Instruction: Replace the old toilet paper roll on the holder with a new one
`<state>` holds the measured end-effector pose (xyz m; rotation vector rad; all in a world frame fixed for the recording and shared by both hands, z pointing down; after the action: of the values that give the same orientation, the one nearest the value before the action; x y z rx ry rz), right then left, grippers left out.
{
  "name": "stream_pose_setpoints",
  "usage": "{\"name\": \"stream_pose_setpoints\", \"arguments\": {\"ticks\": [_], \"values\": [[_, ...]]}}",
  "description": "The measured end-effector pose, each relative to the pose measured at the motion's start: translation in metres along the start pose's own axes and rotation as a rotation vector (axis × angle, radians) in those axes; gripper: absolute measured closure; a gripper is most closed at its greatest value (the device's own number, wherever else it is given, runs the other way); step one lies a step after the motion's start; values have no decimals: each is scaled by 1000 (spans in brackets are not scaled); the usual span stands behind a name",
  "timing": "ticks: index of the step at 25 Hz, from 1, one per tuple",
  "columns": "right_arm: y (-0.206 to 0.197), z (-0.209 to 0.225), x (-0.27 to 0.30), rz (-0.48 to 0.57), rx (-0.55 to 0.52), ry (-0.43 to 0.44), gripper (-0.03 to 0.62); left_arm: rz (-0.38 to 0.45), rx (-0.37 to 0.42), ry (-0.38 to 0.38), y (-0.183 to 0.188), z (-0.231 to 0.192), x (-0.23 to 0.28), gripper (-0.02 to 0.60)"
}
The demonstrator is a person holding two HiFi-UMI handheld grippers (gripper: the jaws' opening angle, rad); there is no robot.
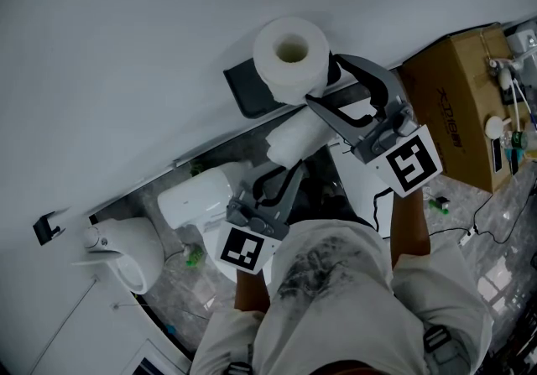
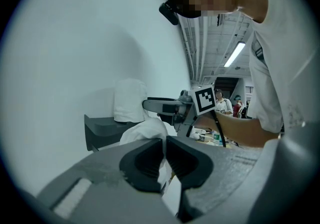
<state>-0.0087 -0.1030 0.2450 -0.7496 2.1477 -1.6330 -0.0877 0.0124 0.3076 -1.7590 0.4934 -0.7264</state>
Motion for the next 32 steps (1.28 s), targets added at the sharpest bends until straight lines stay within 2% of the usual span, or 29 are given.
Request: {"name": "stream_pose_setpoints", "arguments": {"ticks": [6,10,14,20,25,32], "values": [[8,-1,1,40,25,10,299,2,19,-9,2,-1,0,563],[13,-1,5,70,60,20,249,-2,5,-10,1,-1,0,563],[14,-2,14,54,78,13,223,-1,-22,-9,0,-2,-1,563],[13,-2,32,19,96,-15,195,-8,-21,-18,-3,-9,-4,563],[13,-1,35,3,76,-52,195,4,7,-37,-1,-10,-4,563],[13,-2,34,-5,58,-85,226,-8,-22,-48,-5,-12,-5,563]]}}
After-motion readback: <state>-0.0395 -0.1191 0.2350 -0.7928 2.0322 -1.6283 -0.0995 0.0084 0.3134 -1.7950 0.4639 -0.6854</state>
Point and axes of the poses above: the fingertips, and each gripper's own axes: x forward along the fingers, z to its right, y out of its top, the point moved 3 cm from there along -x, backward along the fingers, and after that the axes turned 7 degrees about -x, right-handed, at the moved point
